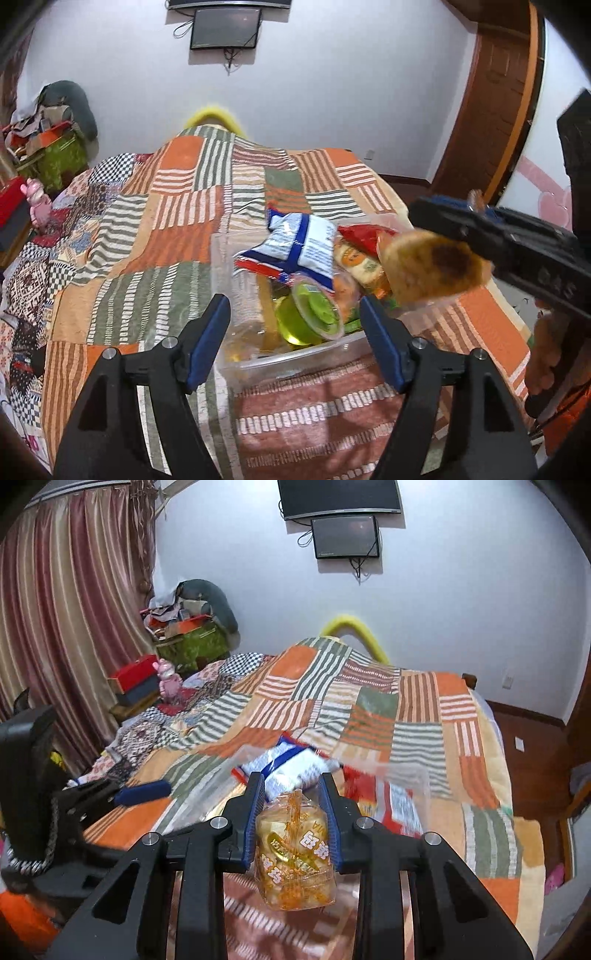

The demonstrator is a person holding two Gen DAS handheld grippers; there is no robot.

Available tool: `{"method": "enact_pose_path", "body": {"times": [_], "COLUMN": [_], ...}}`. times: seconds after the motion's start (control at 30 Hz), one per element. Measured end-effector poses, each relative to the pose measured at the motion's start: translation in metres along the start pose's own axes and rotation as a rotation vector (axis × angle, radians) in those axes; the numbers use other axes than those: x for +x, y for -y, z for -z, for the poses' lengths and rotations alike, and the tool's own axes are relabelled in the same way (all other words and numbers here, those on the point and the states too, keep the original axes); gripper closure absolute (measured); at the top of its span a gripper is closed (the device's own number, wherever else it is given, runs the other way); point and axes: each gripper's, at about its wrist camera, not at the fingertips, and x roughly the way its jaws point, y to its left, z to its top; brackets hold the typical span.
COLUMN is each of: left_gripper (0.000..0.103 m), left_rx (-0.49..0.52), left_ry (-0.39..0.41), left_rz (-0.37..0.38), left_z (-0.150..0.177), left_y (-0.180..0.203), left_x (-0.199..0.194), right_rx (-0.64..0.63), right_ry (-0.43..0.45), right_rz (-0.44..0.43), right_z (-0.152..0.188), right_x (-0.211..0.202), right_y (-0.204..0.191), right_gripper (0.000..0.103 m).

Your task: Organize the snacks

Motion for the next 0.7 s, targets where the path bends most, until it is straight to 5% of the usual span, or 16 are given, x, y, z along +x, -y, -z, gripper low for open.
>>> {"method": "enact_pose_path", "body": {"times": [0.3, 0.43, 0.7], "left_gripper": [0.031, 0.031, 0.031], "left_rx": [-0.015, -0.014, 0.009], "left_ry": [-0.011, -0.018, 0.061], "left_rz": [-0.034, -0.032, -0.022], "left_z": [0.002, 0.003, -0.005], "left_y": [-0.014, -0.012, 0.002], "left_x": [0.013, 0.016, -0.022], "right_rx": [-0.042, -0.063, -0.025], "right_ry": [0.003, 0.0, 0.031], "right_rz": [0.076, 0.079, 0.037], "right_z": [-0.001, 0.003, -0.003], "right_x": [0.026, 0.019, -0.017], "right_y": [-0.004, -0.004, -0.001], "right_gripper": [0.074, 0.064, 0.064]}}
